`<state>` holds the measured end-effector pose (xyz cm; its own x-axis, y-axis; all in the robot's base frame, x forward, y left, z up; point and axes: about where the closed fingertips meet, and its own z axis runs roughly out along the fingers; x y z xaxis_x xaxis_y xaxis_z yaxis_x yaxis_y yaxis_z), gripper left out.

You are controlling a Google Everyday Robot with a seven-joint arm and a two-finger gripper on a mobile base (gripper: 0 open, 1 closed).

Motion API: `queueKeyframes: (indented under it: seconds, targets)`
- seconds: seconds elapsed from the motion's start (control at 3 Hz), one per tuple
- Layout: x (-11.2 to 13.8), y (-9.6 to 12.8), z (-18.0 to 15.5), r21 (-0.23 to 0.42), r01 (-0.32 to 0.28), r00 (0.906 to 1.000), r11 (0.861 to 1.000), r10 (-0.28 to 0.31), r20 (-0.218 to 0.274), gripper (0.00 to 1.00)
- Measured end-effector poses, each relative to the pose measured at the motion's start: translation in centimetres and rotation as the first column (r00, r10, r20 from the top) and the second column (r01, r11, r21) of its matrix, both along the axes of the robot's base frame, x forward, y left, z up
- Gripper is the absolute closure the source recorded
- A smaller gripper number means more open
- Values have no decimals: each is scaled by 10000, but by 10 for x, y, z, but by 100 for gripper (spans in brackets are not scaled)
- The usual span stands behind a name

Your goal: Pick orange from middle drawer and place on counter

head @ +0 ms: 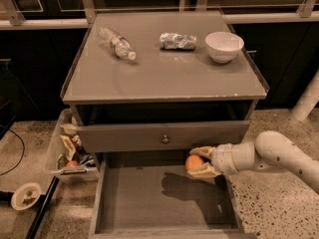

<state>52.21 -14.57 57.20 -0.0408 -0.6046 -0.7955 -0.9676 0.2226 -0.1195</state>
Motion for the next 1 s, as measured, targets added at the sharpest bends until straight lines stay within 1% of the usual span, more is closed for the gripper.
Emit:
queueKeyframes:
  seconds: [0.33,0.67,1.0]
  targets:
    - [0,0,0,0,-1,10000,10000,1,0,100]
    - [-15,6,5,-406,-353,9992,9986,361,190,100]
    - [-38,16,52,-816,-988,9872,9918,1080,1172,100]
